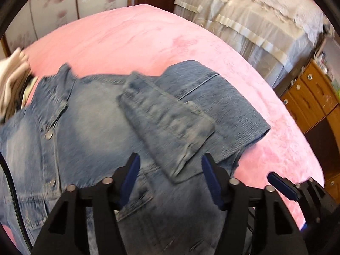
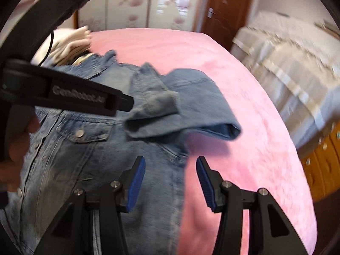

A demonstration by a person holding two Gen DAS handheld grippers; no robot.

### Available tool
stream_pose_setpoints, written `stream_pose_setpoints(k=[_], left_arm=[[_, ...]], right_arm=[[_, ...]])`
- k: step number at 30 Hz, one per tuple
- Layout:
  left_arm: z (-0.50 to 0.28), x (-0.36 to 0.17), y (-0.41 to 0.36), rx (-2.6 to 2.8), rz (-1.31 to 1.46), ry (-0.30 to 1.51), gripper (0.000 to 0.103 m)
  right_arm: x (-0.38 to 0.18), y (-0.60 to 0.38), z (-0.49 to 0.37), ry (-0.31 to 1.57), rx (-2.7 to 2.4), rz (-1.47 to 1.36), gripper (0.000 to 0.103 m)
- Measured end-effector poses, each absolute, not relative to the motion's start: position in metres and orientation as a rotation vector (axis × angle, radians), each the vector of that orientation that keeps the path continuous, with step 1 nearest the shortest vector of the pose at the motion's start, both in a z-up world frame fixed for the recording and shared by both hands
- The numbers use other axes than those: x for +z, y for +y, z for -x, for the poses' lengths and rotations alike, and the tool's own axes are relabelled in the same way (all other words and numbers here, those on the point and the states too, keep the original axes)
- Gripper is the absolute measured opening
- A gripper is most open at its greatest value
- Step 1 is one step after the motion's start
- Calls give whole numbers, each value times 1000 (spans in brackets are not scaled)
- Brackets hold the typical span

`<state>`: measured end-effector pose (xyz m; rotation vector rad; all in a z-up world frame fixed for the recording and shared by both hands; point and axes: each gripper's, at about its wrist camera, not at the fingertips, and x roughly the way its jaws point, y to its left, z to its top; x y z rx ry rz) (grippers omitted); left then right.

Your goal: Fold large clothes

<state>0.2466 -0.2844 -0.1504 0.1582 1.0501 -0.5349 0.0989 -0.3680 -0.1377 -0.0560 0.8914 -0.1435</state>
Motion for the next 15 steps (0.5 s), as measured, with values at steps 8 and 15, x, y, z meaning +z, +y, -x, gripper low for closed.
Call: stream_pose_setpoints(k=[8,15], left_arm=[[-266,-173,-324,-470,-269,1093,29],[-270,-135,-271,-372,-92,938,12]], right_arm=[[-144,-393,-93,909,-166,-47,50],[-146,-398,-90,908,-161,-56,50]])
